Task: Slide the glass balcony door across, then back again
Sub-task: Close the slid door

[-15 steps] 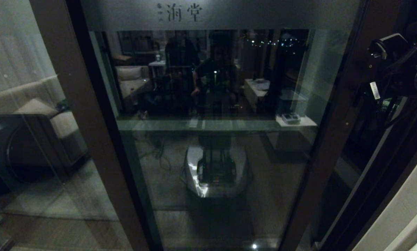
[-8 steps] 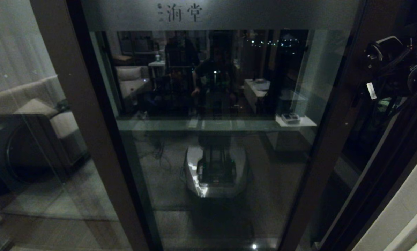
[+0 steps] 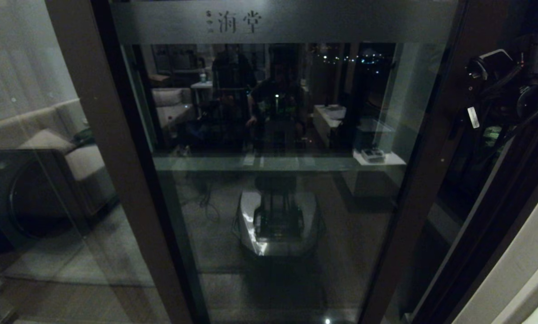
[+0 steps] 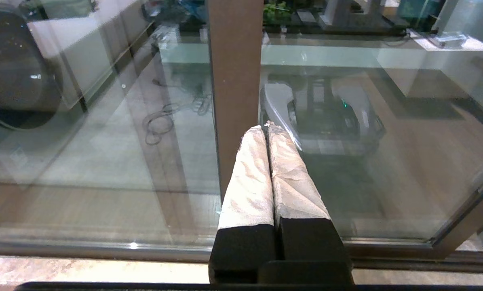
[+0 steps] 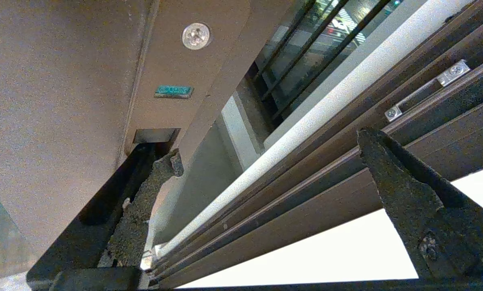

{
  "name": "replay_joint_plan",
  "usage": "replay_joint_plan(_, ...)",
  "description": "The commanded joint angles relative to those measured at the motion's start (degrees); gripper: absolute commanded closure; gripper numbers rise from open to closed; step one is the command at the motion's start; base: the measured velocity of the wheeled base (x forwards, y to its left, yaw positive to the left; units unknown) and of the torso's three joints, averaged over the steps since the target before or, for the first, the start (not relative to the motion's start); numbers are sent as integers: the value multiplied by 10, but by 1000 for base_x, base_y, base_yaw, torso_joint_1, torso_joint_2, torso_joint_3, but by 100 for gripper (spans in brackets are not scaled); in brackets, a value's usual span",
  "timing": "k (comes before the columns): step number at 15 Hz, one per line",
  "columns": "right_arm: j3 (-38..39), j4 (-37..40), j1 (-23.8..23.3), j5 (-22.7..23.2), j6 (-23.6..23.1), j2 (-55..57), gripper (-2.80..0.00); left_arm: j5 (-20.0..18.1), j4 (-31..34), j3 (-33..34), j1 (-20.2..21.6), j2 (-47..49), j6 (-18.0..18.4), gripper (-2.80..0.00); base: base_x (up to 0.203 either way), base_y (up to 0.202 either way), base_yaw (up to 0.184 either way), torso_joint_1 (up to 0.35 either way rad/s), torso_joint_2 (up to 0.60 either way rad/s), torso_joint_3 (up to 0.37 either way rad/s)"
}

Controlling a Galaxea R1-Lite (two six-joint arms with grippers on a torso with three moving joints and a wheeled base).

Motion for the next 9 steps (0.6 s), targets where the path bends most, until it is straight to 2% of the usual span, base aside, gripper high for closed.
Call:
replay_joint_plan(1, -1, -7, -7, -5, -1, 8, -280, 0, 0, 0, 0, 0, 1, 0, 0, 0, 0, 0, 0, 0)
replay_joint_plan(9, -1, -4, -33, -7, -14, 17, -280, 0, 0, 0, 0, 0, 1, 0, 0, 0, 0, 0, 0, 0)
